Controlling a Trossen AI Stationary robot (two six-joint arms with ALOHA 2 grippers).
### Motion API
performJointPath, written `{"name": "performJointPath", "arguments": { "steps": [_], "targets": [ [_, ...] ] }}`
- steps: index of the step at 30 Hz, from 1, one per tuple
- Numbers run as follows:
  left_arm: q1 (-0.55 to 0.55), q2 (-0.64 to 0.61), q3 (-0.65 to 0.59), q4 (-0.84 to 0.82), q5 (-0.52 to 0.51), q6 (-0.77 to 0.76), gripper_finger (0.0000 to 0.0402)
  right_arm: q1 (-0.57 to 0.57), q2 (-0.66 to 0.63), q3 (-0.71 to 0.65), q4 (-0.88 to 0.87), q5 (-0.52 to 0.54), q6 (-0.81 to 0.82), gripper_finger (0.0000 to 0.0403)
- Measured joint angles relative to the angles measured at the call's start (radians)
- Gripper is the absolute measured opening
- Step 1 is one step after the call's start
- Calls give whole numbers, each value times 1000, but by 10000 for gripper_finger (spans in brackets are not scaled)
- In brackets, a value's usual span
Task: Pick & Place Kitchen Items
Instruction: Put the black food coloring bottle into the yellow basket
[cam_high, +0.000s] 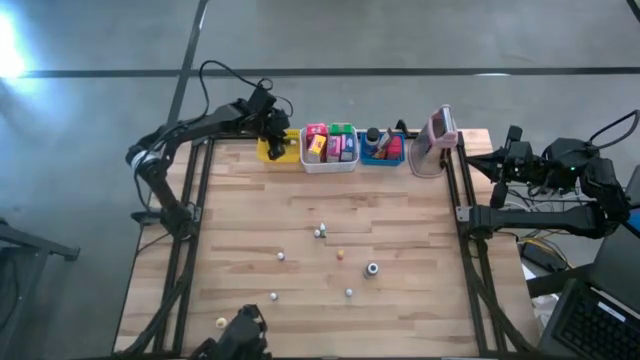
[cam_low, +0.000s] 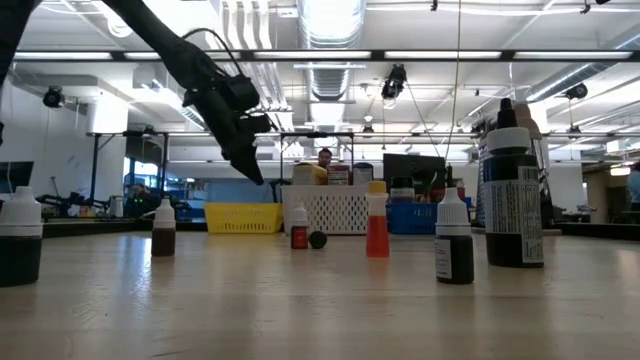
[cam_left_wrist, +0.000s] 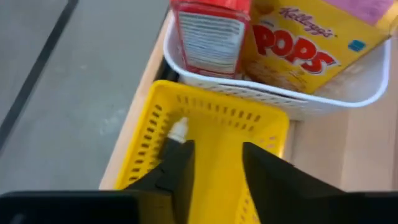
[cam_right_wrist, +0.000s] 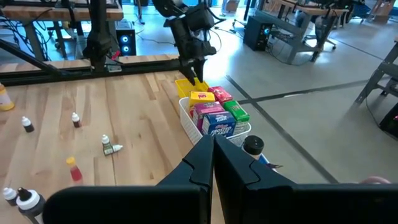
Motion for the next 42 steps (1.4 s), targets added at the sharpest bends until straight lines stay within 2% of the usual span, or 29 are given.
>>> {"name": "performJointPath", "arguments": {
  "steps": [3,7,10,16,18,20,26,31,34,42],
  "targets": [
    [-1,39,0,52,-22,-28,181,0,0,0,0,0,-1,8],
    [0,95,23,54,-120,-123,213,0,0,0,0,0,-2,8],
    [-9,116,41,33,-133,-199,216,0,0,0,0,0,1,8],
    [-36,114,43,30,-134,-510,208,0,0,0,0,0,-1,8],
    [-49,113,43,30,-150,-559,204,0,0,0,0,0,2,8],
    [-70,113,42,30,-181,-513,201,0,0,0,0,0,-2,8],
    [-108,115,41,29,-215,-113,203,0,0,0,0,0,-1,8],
    [-102,118,36,29,-215,68,201,0,0,0,0,0,2,8],
    [-98,119,30,29,-215,123,194,0,0,0,0,0,-3,8],
    [-97,124,25,49,-214,133,177,0,0,0,0,0,0,8]
  ]
}}
